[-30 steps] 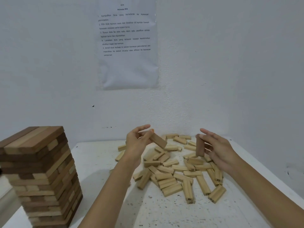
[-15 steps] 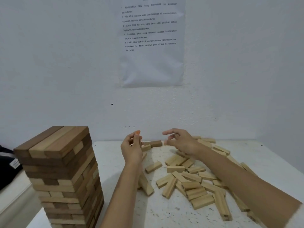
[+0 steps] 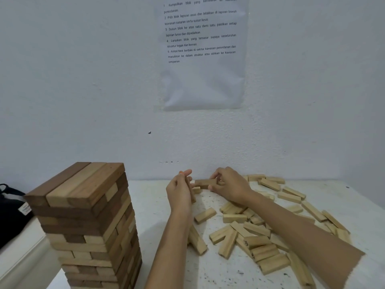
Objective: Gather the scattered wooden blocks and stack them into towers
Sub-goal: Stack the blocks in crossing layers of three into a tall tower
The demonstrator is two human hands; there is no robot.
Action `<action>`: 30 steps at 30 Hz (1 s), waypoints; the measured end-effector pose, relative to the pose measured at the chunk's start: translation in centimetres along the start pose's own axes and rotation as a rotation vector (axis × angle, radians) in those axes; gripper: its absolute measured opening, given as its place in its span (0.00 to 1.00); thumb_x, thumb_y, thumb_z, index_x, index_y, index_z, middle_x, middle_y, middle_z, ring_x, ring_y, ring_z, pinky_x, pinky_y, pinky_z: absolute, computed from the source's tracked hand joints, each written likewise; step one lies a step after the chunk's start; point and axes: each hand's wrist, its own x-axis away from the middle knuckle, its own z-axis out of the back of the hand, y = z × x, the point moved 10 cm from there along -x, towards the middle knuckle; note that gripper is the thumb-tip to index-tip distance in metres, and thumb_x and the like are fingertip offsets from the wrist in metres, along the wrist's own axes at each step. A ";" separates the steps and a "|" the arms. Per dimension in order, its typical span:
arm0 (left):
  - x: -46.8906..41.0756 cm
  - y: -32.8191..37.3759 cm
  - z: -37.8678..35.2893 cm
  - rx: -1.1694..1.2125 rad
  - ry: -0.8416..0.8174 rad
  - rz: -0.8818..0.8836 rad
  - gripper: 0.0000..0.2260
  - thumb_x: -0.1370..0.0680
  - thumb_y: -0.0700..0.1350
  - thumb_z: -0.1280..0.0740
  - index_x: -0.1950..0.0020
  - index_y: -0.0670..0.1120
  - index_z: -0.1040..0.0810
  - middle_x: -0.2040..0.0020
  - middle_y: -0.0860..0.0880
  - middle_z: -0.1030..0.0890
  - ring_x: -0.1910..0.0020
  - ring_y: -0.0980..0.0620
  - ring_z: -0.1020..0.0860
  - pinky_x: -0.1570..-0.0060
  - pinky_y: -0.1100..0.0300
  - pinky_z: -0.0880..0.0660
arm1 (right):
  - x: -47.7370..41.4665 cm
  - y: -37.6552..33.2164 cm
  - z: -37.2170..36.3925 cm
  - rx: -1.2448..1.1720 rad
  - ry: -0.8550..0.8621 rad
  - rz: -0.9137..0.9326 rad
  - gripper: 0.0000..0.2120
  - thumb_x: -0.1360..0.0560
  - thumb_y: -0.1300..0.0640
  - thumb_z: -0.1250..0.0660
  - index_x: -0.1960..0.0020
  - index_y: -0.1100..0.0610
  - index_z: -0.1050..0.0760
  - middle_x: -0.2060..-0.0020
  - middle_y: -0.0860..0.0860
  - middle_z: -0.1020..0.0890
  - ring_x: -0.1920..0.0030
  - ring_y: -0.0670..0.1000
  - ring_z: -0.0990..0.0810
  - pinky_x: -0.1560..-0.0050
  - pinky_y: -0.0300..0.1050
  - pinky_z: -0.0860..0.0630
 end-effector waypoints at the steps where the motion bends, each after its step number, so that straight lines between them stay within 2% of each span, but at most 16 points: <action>1: 0.2 0.0 -0.1 0.022 -0.003 0.024 0.13 0.19 0.44 0.44 0.48 0.46 0.19 0.53 0.49 0.21 0.59 0.55 0.24 0.59 0.62 0.27 | 0.4 0.0 0.7 -0.067 0.030 -0.004 0.10 0.27 0.50 0.27 0.48 0.48 0.25 0.52 0.47 0.23 0.52 0.46 0.23 0.50 0.45 0.25; 3: 0.5 0.2 -0.3 0.030 -0.015 0.042 0.13 0.20 0.42 0.43 0.48 0.46 0.19 0.52 0.48 0.21 0.58 0.54 0.24 0.58 0.61 0.27 | 1.5 -0.1 2.0 -0.185 0.082 -0.004 0.11 0.29 0.52 0.25 0.50 0.49 0.24 0.61 0.46 0.22 0.60 0.45 0.24 0.55 0.44 0.25; 5: 1.1 0.8 -0.8 0.006 -0.045 0.022 0.12 0.20 0.41 0.43 0.47 0.46 0.19 0.54 0.49 0.22 0.60 0.55 0.25 0.66 0.65 0.27 | 2.8 -0.2 3.3 -0.277 0.130 0.000 0.10 0.29 0.54 0.25 0.51 0.49 0.23 0.67 0.46 0.25 0.67 0.44 0.28 0.61 0.41 0.29; 7: 1.8 1.5 -1.6 -0.025 -0.094 -0.006 0.12 0.20 0.39 0.42 0.47 0.47 0.19 0.56 0.50 0.23 0.63 0.56 0.26 0.70 0.68 0.28 | 4.1 -0.3 4.5 -0.367 0.166 -0.005 0.09 0.28 0.56 0.26 0.50 0.49 0.22 0.68 0.49 0.26 0.68 0.46 0.30 0.64 0.38 0.32; 11: 4.1 2.8 -3.6 -0.082 -0.223 -0.059 0.09 0.21 0.38 0.38 0.45 0.47 0.20 0.55 0.49 0.21 0.60 0.55 0.23 0.64 0.65 0.28 | 6.9 -0.9 6.8 -0.474 0.201 0.005 0.08 0.25 0.60 0.30 0.48 0.51 0.21 0.66 0.54 0.29 0.67 0.47 0.30 0.67 0.31 0.31; 13: 5.6 3.4 -4.6 -0.091 -0.301 -0.074 0.09 0.21 0.39 0.36 0.43 0.47 0.21 0.55 0.48 0.20 0.61 0.55 0.21 0.66 0.68 0.26 | 8.3 -1.0 7.8 -0.503 0.211 0.010 0.09 0.24 0.61 0.31 0.47 0.49 0.20 0.68 0.52 0.31 0.67 0.45 0.31 0.62 0.37 0.28; 15: 7.4 4.1 -5.2 -0.114 -0.379 -0.099 0.09 0.21 0.40 0.36 0.43 0.48 0.22 0.56 0.48 0.20 0.63 0.56 0.21 0.67 0.67 0.25 | 9.6 -0.8 8.5 -0.551 0.226 -0.018 0.09 0.24 0.60 0.31 0.47 0.48 0.21 0.70 0.50 0.33 0.65 0.47 0.29 0.54 0.49 0.23; 17: 9.0 4.7 -5.3 -0.149 -0.417 -0.147 0.08 0.21 0.41 0.34 0.43 0.48 0.22 0.54 0.47 0.19 0.61 0.56 0.20 0.66 0.68 0.25 | 11.0 -0.7 9.3 -0.604 0.258 -0.056 0.10 0.25 0.59 0.29 0.46 0.48 0.22 0.69 0.50 0.29 0.60 0.50 0.24 0.50 0.53 0.23; 18: 9.7 5.2 -5.2 -0.147 -0.422 -0.182 0.07 0.22 0.42 0.34 0.44 0.48 0.21 0.53 0.47 0.19 0.60 0.56 0.20 0.65 0.69 0.25 | 11.7 -0.8 9.7 -0.634 0.280 -0.070 0.11 0.26 0.59 0.29 0.46 0.49 0.23 0.68 0.49 0.26 0.59 0.47 0.23 0.53 0.50 0.22; 20: 11.2 6.2 -4.9 -0.119 -0.424 -0.254 0.06 0.23 0.43 0.32 0.47 0.48 0.19 0.54 0.46 0.17 0.58 0.53 0.19 0.62 0.69 0.24 | 13.3 -1.1 10.6 -0.708 0.319 -0.094 0.11 0.26 0.59 0.28 0.46 0.51 0.23 0.68 0.46 0.24 0.66 0.39 0.23 0.60 0.40 0.27; 23: 13.0 7.2 -4.5 -0.114 -0.447 -0.299 0.05 0.24 0.43 0.30 0.49 0.49 0.18 0.53 0.48 0.16 0.53 0.48 0.19 0.56 0.64 0.22 | 15.6 -1.8 11.3 -0.783 0.342 -0.110 0.08 0.25 0.59 0.29 0.47 0.52 0.21 0.67 0.46 0.23 0.75 0.37 0.27 0.69 0.31 0.33; 26: 14.8 7.5 -4.1 -0.147 -0.498 -0.320 0.07 0.25 0.42 0.29 0.48 0.49 0.18 0.53 0.49 0.16 0.54 0.48 0.19 0.60 0.65 0.24 | 17.6 -2.8 11.5 -0.809 0.332 -0.104 0.06 0.23 0.58 0.32 0.49 0.52 0.19 0.65 0.45 0.21 0.75 0.36 0.27 0.73 0.28 0.34; 30: 16.4 6.7 -3.3 -0.208 -0.550 -0.299 0.08 0.26 0.41 0.28 0.48 0.48 0.18 0.53 0.47 0.16 0.51 0.41 0.19 0.51 0.51 0.21 | 19.9 -3.7 10.9 -0.784 0.304 -0.103 0.07 0.22 0.59 0.34 0.49 0.53 0.18 0.63 0.43 0.22 0.74 0.35 0.26 0.73 0.29 0.33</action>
